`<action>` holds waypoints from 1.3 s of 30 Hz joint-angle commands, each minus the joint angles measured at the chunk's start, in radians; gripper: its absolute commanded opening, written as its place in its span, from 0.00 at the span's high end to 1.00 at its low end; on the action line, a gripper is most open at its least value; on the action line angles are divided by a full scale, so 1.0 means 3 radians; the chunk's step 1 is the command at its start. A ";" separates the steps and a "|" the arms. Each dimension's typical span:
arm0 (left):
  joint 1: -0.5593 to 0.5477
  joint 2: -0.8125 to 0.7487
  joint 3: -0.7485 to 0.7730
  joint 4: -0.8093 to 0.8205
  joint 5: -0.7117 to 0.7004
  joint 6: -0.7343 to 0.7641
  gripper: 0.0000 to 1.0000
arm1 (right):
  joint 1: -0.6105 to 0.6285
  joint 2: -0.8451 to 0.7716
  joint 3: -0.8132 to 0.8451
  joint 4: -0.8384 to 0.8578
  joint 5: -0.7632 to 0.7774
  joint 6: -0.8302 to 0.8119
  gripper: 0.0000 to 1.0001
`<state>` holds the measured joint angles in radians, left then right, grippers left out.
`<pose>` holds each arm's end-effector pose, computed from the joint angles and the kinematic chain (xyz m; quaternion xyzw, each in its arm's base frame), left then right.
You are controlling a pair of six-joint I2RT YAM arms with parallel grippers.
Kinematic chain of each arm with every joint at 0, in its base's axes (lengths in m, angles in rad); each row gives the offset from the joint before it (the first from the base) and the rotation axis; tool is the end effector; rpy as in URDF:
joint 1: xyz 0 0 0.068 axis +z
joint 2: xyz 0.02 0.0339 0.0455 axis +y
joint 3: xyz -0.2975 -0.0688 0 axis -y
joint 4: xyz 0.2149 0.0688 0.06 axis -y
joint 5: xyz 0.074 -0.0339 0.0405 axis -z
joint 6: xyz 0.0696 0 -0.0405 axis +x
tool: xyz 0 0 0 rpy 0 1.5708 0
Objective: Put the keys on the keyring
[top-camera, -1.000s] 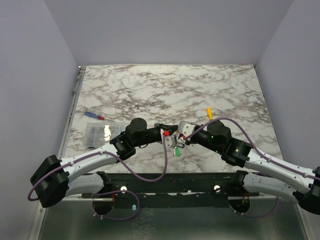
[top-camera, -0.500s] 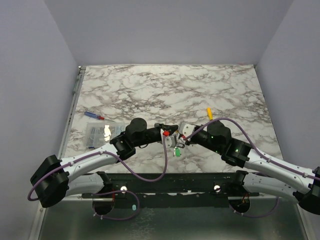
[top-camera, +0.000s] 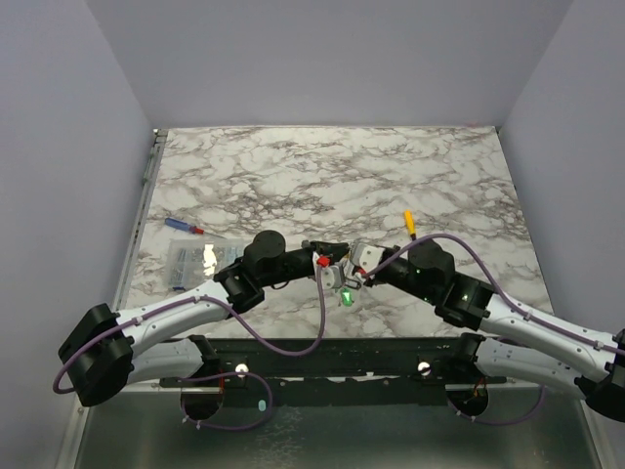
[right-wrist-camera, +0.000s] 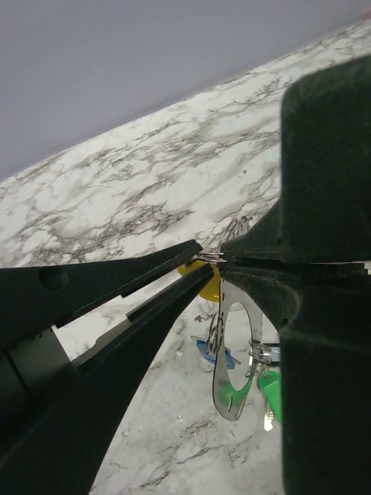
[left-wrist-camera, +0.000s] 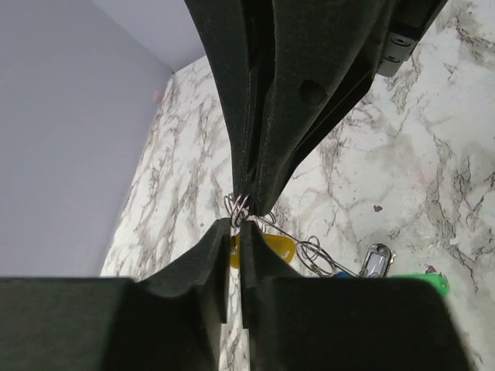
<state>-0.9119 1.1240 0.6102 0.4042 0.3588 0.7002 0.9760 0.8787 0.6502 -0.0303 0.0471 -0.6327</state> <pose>0.1316 -0.2098 0.3132 0.6112 0.4215 -0.2015 0.6389 0.1102 0.1570 0.3156 -0.5607 0.5598 0.0858 0.6040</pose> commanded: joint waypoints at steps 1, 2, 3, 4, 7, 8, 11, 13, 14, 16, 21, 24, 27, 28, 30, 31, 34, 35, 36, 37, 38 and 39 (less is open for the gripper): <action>-0.0019 -0.0144 -0.0001 0.0134 0.0136 0.0049 0.75 | 0.0009 -0.0182 -0.0068 0.0285 0.0068 -0.0040 0.99; -0.0018 -0.0170 -0.0012 0.0135 0.0100 0.0068 0.71 | 0.0009 -0.0236 -0.0085 0.0312 0.0066 -0.0050 0.99; -0.0020 -0.0200 -0.0028 0.0136 0.0050 0.0089 0.67 | 0.0009 -0.0281 -0.0102 0.0339 0.0056 -0.0060 0.99; -0.0021 -0.0222 -0.0038 0.0136 0.0009 0.0108 0.64 | 0.0009 -0.0347 -0.0124 0.0365 0.0030 -0.0062 0.99; -0.0018 -0.0277 -0.0055 0.0136 -0.0056 0.0136 0.58 | 0.0009 -0.0512 -0.0195 0.0457 -0.0084 -0.0064 0.99; -0.0020 -0.0289 -0.0058 0.0136 -0.0056 0.0145 0.58 | 0.0009 -0.0567 -0.0214 0.0486 -0.0125 -0.0059 0.99; -0.0019 -0.0290 -0.0055 0.0147 -0.0042 0.0142 0.58 | 0.0009 -0.0638 -0.0239 0.0515 -0.0254 -0.0051 0.99; -0.0016 -0.0296 -0.0079 0.0216 0.0004 0.0109 0.58 | 0.0009 -0.0648 -0.0245 0.0500 -0.0307 -0.0051 0.99; -0.0014 -0.0295 -0.0090 0.0260 0.0043 0.0086 0.59 | 0.0009 -0.0644 -0.0245 0.0494 -0.0330 -0.0049 0.99; -0.0016 -0.0295 -0.0113 0.0348 0.0123 0.0027 0.60 | 0.0009 -0.0644 -0.0250 0.0498 -0.0371 -0.0039 0.99; -0.0014 -0.0315 -0.0154 0.0432 0.0202 0.0018 0.63 | 0.0010 -0.0644 -0.0250 0.0502 -0.0447 -0.0024 0.99; -0.0015 -0.0322 -0.0162 0.0452 0.0221 0.0018 0.69 | 0.0010 -0.0649 -0.0253 0.0500 -0.0472 -0.0023 0.99; -0.0016 -0.0317 -0.0169 0.0458 0.0246 0.0023 0.72 | 0.0009 -0.0649 -0.0250 0.0500 -0.0494 -0.0018 0.99; -0.0014 -0.0316 -0.0168 0.0459 0.0264 0.0025 0.73 | 0.0009 -0.0649 -0.0253 0.0500 -0.0498 -0.0018 0.99; -0.0016 -0.0307 -0.0168 0.0458 0.0292 0.0022 0.73 | 0.0009 -0.0645 -0.0250 0.0500 -0.0503 -0.0018 0.99; -0.0016 -0.0302 -0.0168 0.0458 0.0307 0.0019 0.73 | 0.0009 -0.0644 -0.0250 0.0500 -0.0507 -0.0018 0.99; -0.0017 -0.0293 -0.0171 0.0458 0.0326 0.0026 0.75 | 0.0009 -0.0638 -0.0253 0.0507 -0.0520 -0.0009 0.99; -0.0018 -0.0292 -0.0173 0.0458 0.0336 0.0028 0.75 | 0.0009 -0.0638 -0.0249 0.0512 -0.0516 -0.0007 0.99; -0.0019 -0.0290 -0.0173 0.0458 0.0338 0.0035 0.76 | 0.0009 -0.0638 -0.0245 0.0515 -0.0511 -0.0008 0.99; -0.0016 -0.0293 -0.0173 0.0458 0.0337 0.0035 0.76 | 0.0009 -0.0638 -0.0245 0.0515 -0.0510 -0.0008 0.99; -0.0016 -0.0293 -0.0177 0.0458 0.0331 0.0043 0.76 | 0.0009 -0.0638 -0.0249 0.0515 -0.0505 -0.0008 0.99; -0.0016 -0.0299 -0.0178 0.0458 0.0324 0.0044 0.75 | 0.0009 -0.0638 -0.0246 0.0515 -0.0505 -0.0008 0.99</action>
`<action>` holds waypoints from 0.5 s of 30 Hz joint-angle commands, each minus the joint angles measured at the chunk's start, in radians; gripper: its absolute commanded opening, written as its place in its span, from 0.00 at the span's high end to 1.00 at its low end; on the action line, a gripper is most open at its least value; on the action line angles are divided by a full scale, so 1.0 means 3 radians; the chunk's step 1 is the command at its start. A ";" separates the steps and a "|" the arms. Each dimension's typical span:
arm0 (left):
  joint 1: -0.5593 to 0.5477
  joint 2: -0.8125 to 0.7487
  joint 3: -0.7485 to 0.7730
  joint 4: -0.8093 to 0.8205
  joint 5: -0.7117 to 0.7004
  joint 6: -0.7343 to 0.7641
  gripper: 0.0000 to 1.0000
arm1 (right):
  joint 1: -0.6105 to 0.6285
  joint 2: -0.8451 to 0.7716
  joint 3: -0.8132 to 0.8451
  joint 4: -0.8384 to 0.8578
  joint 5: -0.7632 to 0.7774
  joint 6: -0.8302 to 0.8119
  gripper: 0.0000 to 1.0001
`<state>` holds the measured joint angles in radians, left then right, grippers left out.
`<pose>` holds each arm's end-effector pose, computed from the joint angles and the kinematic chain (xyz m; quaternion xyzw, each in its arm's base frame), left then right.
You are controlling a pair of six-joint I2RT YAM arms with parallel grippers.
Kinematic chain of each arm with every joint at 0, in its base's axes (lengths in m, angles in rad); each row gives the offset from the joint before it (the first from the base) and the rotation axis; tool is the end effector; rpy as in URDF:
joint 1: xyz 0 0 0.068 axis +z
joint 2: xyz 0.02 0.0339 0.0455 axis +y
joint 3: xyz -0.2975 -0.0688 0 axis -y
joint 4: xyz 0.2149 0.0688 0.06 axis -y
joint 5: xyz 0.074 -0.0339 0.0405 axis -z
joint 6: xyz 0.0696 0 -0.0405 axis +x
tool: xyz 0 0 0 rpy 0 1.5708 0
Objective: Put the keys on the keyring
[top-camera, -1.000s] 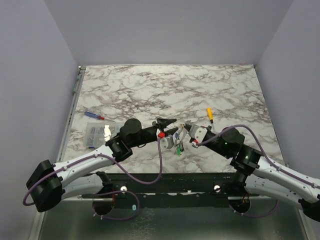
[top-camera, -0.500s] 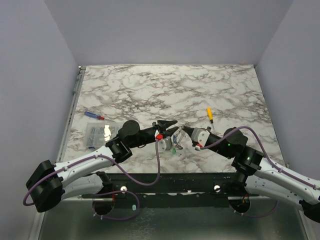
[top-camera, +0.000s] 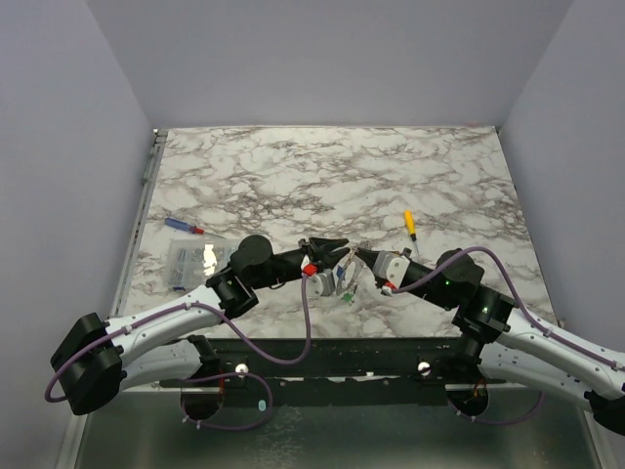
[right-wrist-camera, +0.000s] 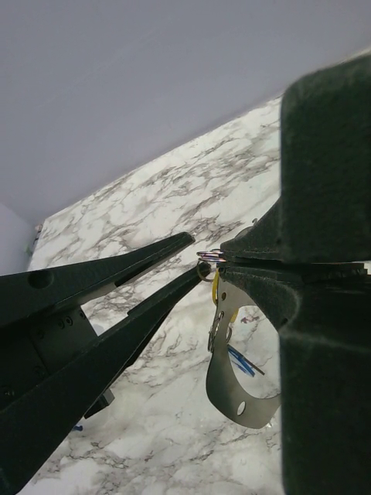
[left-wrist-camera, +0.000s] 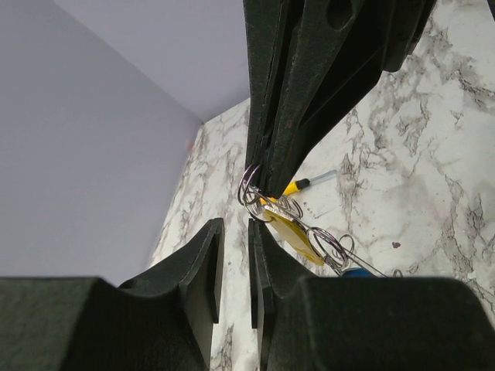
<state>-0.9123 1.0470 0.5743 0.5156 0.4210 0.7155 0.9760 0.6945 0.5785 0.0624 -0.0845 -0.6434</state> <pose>0.1166 -0.1971 0.3326 0.5954 0.3548 -0.2132 0.6886 0.0820 0.1316 0.3309 -0.5451 0.4791 0.1440 0.6727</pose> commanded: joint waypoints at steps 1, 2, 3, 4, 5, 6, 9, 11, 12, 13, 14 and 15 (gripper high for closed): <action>-0.0013 -0.0057 -0.0067 0.0086 0.0116 -0.0003 0.72 | 0.0009 -0.0024 -0.0007 0.0206 -0.0060 0.0028 0.99; -0.0016 -0.0065 -0.0077 0.0086 0.0126 0.0000 0.68 | 0.0009 -0.0018 -0.0006 0.0209 -0.0039 0.0023 0.99; -0.0016 -0.0075 -0.0080 0.0074 0.0126 0.0008 0.65 | 0.0009 -0.0015 -0.0006 0.0211 -0.0005 0.0019 0.99; -0.0017 -0.0083 -0.0077 0.0052 0.0100 0.0028 0.63 | 0.0009 -0.0012 -0.0001 0.0207 0.0030 0.0009 0.99; -0.0017 -0.0093 -0.0068 0.0016 0.0029 0.0052 0.62 | 0.0009 -0.0009 0.0003 0.0209 0.0062 0.0004 0.99; -0.0014 -0.0103 -0.0057 -0.0037 -0.0028 0.0110 0.62 | 0.0009 -0.0013 0.0004 0.0211 0.0093 -0.0002 0.99; -0.0016 -0.0129 -0.0034 -0.0194 -0.0114 0.0232 0.61 | 0.0009 -0.0014 -0.0006 0.0234 0.0134 -0.0008 0.99; -0.0014 -0.0139 -0.0028 -0.0252 -0.0111 0.0277 0.61 | 0.0009 -0.0005 -0.0011 0.0251 0.0164 -0.0008 0.99; -0.0012 -0.0150 -0.0028 -0.0260 -0.0106 0.0275 0.61 | 0.0009 0.0003 -0.0011 0.0257 0.0183 -0.0013 0.99; -0.0013 -0.0160 -0.0028 -0.0261 -0.0086 0.0275 0.61 | 0.0009 0.0011 -0.0012 0.0257 0.0196 -0.0020 0.99; -0.0012 -0.0168 -0.0028 -0.0261 -0.0070 0.0268 0.61 | 0.0009 0.0020 -0.0011 0.0256 0.0199 -0.0023 0.99; -0.0008 -0.0171 -0.0025 -0.0261 -0.0046 0.0257 0.61 | 0.0009 0.0024 -0.0008 0.0256 0.0197 -0.0023 0.99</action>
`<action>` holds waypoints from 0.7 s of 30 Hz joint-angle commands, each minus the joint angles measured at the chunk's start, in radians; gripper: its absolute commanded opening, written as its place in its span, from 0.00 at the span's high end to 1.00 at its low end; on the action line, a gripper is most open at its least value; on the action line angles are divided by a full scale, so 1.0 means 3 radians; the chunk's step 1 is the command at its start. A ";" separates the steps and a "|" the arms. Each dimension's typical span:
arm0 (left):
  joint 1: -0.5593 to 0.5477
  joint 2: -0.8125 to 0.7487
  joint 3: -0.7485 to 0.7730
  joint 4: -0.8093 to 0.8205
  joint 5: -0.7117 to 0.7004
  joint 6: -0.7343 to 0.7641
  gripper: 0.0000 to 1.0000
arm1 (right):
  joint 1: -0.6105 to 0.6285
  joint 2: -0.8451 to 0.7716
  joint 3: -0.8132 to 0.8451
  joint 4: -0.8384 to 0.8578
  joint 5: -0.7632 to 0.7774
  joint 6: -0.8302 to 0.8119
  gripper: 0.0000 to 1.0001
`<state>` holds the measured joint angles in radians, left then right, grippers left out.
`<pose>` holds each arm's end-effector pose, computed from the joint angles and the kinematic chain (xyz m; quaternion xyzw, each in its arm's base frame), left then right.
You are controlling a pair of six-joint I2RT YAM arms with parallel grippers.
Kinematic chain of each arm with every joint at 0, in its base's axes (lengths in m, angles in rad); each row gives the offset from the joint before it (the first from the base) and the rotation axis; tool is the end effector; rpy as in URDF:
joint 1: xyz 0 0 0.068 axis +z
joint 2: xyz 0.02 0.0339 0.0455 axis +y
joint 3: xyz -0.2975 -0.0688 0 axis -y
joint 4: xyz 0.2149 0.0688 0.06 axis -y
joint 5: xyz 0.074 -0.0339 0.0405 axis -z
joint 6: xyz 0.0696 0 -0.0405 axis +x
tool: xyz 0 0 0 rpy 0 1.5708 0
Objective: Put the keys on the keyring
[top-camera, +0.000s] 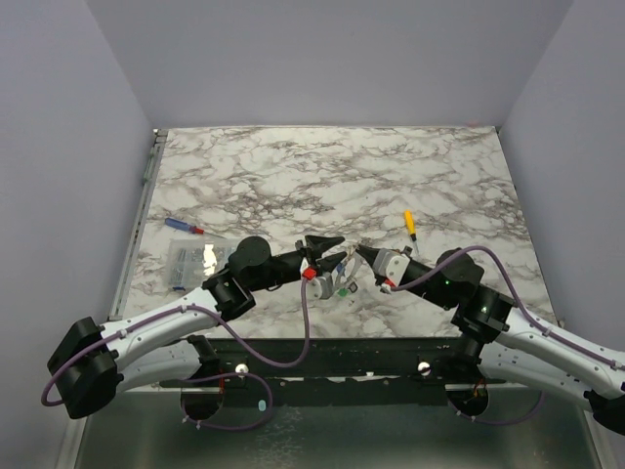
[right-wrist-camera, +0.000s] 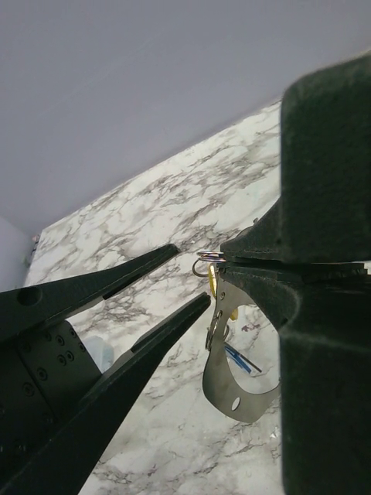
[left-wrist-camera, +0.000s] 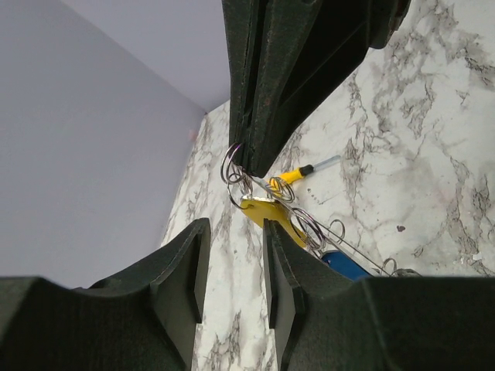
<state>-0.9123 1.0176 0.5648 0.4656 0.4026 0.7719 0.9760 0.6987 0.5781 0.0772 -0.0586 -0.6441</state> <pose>0.1138 -0.1916 0.3283 0.6083 0.3522 -0.1890 0.6857 0.0841 0.1316 0.3323 -0.5369 0.4831 0.1351 0.6783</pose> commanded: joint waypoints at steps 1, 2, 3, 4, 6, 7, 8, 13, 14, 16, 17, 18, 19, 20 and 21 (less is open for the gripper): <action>-0.0011 -0.0071 0.0010 -0.0095 0.0028 0.0045 0.61 | 0.0009 0.0016 -0.0009 0.0203 0.0106 -0.0021 0.99; -0.0007 -0.0062 0.0021 -0.0085 0.0052 0.0023 0.61 | 0.0009 0.0022 -0.0002 0.0203 0.0094 -0.0021 0.99; -0.0007 -0.0043 0.0023 -0.0054 0.0078 -0.0013 0.61 | 0.0009 0.0027 -0.0004 0.0199 0.0080 -0.0021 0.99; -0.0010 -0.0028 0.0021 0.0000 0.0102 -0.0055 0.62 | 0.0009 0.0031 -0.0004 0.0198 0.0067 -0.0021 0.99; -0.0011 -0.0007 0.0001 0.0126 0.0161 -0.0172 0.63 | 0.0009 0.0042 -0.0009 0.0200 0.0048 -0.0021 0.99; -0.0007 0.0001 -0.0004 0.0166 0.0185 -0.0210 0.64 | 0.0009 0.0050 -0.0005 0.0197 0.0047 -0.0021 0.99; -0.0007 0.0007 -0.0006 0.0193 0.0194 -0.0241 0.64 | 0.0009 0.0058 -0.0003 0.0198 0.0047 -0.0021 0.99; -0.0008 0.0034 -0.0006 0.0226 0.0176 -0.0277 0.66 | 0.0009 0.0064 0.0001 0.0199 0.0033 -0.0021 0.99; -0.0007 0.0044 -0.0009 0.0231 0.0176 -0.0286 0.67 | 0.0009 0.0064 -0.0002 0.0202 0.0029 -0.0021 0.99; -0.0008 0.0065 -0.0002 0.0237 0.0173 -0.0295 0.69 | 0.0009 0.0060 0.0000 0.0202 0.0010 -0.0016 0.99; -0.0009 0.0075 0.0000 0.0238 0.0161 -0.0302 0.69 | 0.0009 0.0059 -0.0002 0.0201 0.0000 -0.0016 0.99; -0.0011 0.0088 0.0003 0.0238 0.0155 -0.0311 0.69 | 0.0009 0.0055 0.0000 0.0197 -0.0008 -0.0013 0.99; -0.0008 0.0097 0.0000 0.0238 0.0156 -0.0313 0.69 | 0.0009 0.0051 -0.0004 0.0198 -0.0016 -0.0011 0.99; -0.0010 0.0107 -0.0005 0.0238 0.0156 -0.0317 0.69 | 0.0009 0.0049 -0.0004 0.0198 -0.0030 -0.0011 0.99; -0.0012 0.0114 0.0003 0.0240 0.0156 -0.0322 0.69 | 0.0009 0.0044 -0.0008 0.0194 -0.0045 -0.0009 0.99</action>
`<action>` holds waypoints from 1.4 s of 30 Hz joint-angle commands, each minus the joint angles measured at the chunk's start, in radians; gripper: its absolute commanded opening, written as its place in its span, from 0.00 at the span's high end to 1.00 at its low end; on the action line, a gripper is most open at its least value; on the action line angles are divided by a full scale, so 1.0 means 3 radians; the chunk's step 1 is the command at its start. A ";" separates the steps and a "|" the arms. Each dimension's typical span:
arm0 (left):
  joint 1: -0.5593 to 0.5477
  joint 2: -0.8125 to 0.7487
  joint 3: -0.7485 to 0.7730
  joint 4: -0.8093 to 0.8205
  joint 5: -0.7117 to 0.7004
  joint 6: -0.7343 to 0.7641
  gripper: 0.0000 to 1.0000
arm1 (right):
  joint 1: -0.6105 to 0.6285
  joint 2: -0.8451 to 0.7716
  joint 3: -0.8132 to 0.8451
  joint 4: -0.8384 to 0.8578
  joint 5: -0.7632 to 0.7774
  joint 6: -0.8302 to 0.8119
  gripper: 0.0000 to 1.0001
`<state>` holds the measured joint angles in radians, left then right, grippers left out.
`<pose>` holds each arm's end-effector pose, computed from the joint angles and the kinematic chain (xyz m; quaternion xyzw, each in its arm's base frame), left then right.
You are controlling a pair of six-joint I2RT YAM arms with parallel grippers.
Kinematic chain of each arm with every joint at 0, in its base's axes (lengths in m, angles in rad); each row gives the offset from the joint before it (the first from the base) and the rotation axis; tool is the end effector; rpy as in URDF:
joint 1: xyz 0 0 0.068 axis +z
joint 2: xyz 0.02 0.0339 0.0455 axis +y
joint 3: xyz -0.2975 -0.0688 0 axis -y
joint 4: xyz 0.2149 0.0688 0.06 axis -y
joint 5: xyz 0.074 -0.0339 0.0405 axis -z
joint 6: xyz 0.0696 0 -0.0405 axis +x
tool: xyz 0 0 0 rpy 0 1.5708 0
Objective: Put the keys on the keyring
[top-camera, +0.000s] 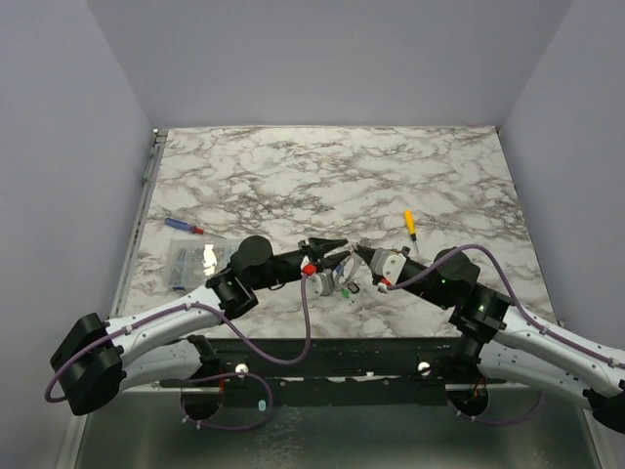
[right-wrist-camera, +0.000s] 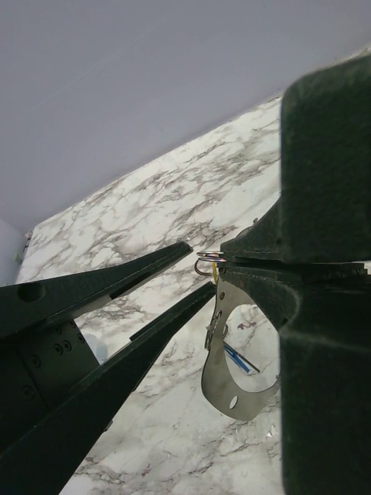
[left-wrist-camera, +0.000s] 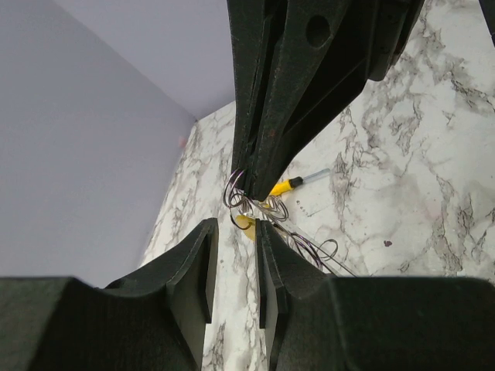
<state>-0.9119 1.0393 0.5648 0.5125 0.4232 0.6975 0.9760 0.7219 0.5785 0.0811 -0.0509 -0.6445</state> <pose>0.1152 -0.1955 0.3304 0.5935 0.3611 -0.2202 0.6847 0.0874 0.1355 0.3298 -0.5398 0.4896 0.1312 0.6721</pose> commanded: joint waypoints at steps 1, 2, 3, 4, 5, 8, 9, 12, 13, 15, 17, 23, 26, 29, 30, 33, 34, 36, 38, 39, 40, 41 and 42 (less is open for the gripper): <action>-0.0014 0.0048 0.0004 0.0089 0.0087 -0.0078 0.70 | 0.0009 -0.0038 -0.0013 0.0175 -0.0086 -0.0005 0.99; -0.0010 0.0053 0.0004 0.0091 0.0087 -0.0083 0.70 | 0.0009 -0.0046 -0.0017 0.0170 -0.0105 -0.0001 0.99; -0.0015 0.0057 0.0004 0.0095 0.0087 -0.0085 0.71 | 0.0009 -0.0053 -0.0016 0.0168 -0.0122 0.0001 0.99; -0.0013 0.0057 0.0002 0.0100 0.0084 -0.0085 0.71 | 0.0009 -0.0061 -0.0020 0.0166 -0.0137 0.0005 0.99; -0.0012 0.0056 -0.0001 0.0106 0.0080 -0.0085 0.71 | 0.0009 -0.0064 -0.0021 0.0161 -0.0151 0.0006 0.99; -0.0013 0.0049 -0.0002 0.0114 0.0063 -0.0077 0.73 | 0.0009 -0.0070 -0.0021 0.0145 -0.0191 0.0011 0.99; -0.0014 0.0044 -0.0007 0.0117 0.0054 -0.0072 0.74 | 0.0009 -0.0070 -0.0021 0.0144 -0.0204 0.0015 0.99; -0.0013 0.0038 -0.0011 0.0122 0.0032 -0.0065 0.77 | 0.0009 -0.0074 -0.0026 0.0148 -0.0255 0.0031 0.99; -0.0014 0.0038 -0.0015 0.0123 0.0030 -0.0061 0.78 | 0.0009 -0.0075 -0.0026 0.0149 -0.0261 0.0036 0.99; -0.0016 0.0038 -0.0011 0.0127 0.0030 -0.0060 0.79 | 0.0009 -0.0072 -0.0031 0.0155 -0.0286 0.0037 0.99; -0.0013 0.0038 -0.0011 0.0128 0.0031 -0.0052 0.83 | 0.0009 -0.0070 -0.0027 0.0155 -0.0290 0.0042 0.99; -0.0014 0.0027 -0.0011 0.0127 0.0081 -0.0023 1.00 | 0.0009 -0.0075 -0.0039 0.0168 -0.0285 0.0054 0.99; -0.0015 0.0018 -0.0011 0.0127 0.0095 -0.0019 1.00 | 0.0009 -0.0069 -0.0030 0.0192 -0.0278 0.0078 0.99; -0.0017 -0.0004 0.0001 0.0127 0.0118 -0.0043 1.00 | 0.0009 -0.0062 0.0020 0.0217 -0.0282 0.0142 0.99; -0.0016 -0.0014 0.0008 0.0127 0.0132 -0.0055 1.00 | 0.0009 -0.0055 0.0040 0.0228 -0.0292 0.0166 0.99; -0.0017 -0.0028 0.0023 0.0138 0.0182 -0.0096 1.00 | 0.0009 -0.0013 0.0130 0.0213 -0.0336 0.0221 0.99; -0.0014 -0.0033 0.0028 0.0138 0.0204 -0.0107 1.00 | 0.0009 -0.0005 0.0151 0.0218 -0.0345 0.0233 0.99; -0.0015 -0.0033 0.0039 0.0149 0.0243 -0.0134 1.00 | 0.0009 0.0002 0.0172 0.0269 -0.0359 0.0269 0.99; -0.0015 -0.0031 0.0039 0.0177 0.0269 -0.0165 1.00 | 0.0009 -0.0011 0.0165 0.0371 -0.0379 0.0314 0.99; -0.0017 -0.0033 0.0037 0.0182 0.0278 -0.0174 1.00 | 0.0009 -0.0017 0.0154 0.0432 -0.0381 0.0344 0.99; -0.0016 -0.0036 0.0037 0.0187 0.0281 -0.0176 1.00 | 0.0009 -0.0017 0.0141 0.0503 -0.0381 0.0374 0.99; -0.0014 -0.0041 0.0036 0.0188 0.0283 -0.0181 1.00 | 0.0009 -0.0016 0.0133 0.0545 -0.0387 0.0394 0.99; -0.0016 -0.0043 0.0034 0.0192 0.0290 -0.0185 1.00 | 0.0009 -0.0007 0.0128 0.0583 -0.0391 0.0399 0.99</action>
<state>-0.9115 1.0431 0.5648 0.5411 0.4458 0.6697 0.9760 0.7235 0.5877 0.1154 -0.1246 -0.5659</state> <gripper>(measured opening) 0.019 0.016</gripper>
